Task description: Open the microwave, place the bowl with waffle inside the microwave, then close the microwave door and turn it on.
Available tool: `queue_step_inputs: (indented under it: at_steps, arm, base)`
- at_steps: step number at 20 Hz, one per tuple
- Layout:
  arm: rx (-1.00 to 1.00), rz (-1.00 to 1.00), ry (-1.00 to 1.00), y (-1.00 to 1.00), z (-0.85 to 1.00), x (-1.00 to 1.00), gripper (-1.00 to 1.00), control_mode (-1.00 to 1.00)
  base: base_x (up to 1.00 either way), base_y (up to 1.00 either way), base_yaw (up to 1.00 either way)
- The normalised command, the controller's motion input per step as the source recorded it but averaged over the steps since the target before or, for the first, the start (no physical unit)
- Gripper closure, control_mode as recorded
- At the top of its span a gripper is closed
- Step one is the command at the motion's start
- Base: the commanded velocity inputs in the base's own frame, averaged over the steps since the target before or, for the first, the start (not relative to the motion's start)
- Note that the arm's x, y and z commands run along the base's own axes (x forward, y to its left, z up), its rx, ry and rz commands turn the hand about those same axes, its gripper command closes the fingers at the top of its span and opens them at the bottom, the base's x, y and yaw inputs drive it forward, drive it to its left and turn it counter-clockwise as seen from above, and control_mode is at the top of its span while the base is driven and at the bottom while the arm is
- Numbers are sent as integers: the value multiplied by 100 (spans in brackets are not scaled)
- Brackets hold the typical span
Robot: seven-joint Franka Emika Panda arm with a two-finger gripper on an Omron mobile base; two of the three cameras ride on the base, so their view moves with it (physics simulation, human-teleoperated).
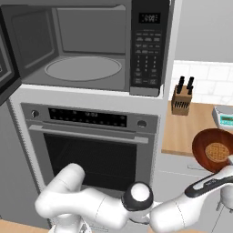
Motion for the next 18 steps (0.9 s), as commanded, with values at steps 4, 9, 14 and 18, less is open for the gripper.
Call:
queue_step_inputs:
  at_steps: [4,9,14,18]
  arm:
    - [0,15,-1,-8,0,-100,100,-100]
    - [0,21,-4,21,-3,-100,100,-100]
    - [-1,16,-12,71,-9,-100,100,-100]
    - [0,3,-18,97,-2,-100,100,-100]
  base:
    - [0,0,0]
    - [0,0,0]
    - [0,0,0]
    - [0,0,0]
